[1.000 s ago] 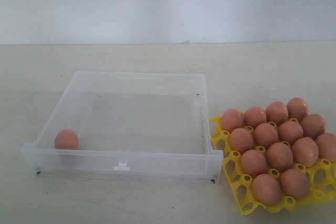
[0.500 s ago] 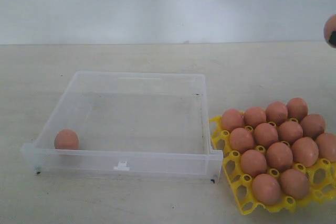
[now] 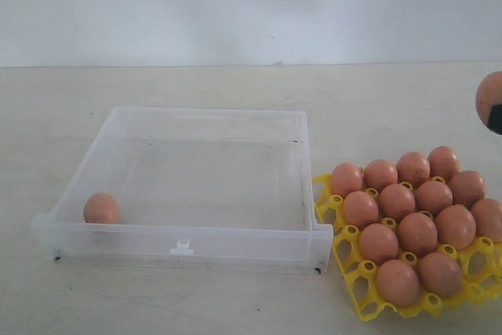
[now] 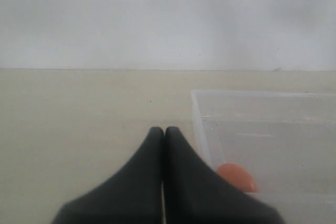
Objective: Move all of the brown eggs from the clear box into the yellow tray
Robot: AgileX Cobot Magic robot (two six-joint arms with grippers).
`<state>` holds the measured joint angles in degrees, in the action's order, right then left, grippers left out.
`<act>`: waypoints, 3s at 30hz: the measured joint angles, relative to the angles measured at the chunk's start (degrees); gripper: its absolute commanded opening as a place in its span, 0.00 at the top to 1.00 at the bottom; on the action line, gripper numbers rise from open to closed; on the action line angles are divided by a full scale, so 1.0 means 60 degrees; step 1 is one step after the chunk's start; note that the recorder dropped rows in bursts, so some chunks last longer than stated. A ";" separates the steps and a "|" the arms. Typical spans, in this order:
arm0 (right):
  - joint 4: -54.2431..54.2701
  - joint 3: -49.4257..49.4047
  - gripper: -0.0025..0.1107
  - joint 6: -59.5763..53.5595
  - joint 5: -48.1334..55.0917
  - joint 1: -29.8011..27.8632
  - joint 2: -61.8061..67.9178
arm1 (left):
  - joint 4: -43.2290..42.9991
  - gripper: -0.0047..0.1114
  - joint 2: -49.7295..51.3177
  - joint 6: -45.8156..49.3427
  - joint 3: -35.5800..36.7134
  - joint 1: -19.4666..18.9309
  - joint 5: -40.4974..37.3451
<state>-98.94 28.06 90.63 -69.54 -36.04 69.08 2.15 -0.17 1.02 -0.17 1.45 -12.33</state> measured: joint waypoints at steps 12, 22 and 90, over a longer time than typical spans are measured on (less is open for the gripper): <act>-0.0252 -0.1889 0.98 0.0368 0.0441 0.0279 -0.1213 | 0.0000 1.00 0.0000 0.0000 0.0000 0.0000 0.0000; -0.0242 -0.2866 0.98 -0.2392 0.3482 0.0285 -0.1281 | 0.0000 1.00 0.0000 0.0000 0.0000 0.0000 0.0000; -0.0158 -0.3057 0.41 -0.1849 0.5653 0.1994 -0.0541 | 0.0000 1.00 0.0000 0.0000 0.0000 0.0000 0.0000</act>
<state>-99.88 9.71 79.54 -35.62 -24.08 65.84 2.15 -0.17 1.02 -0.17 1.45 -12.33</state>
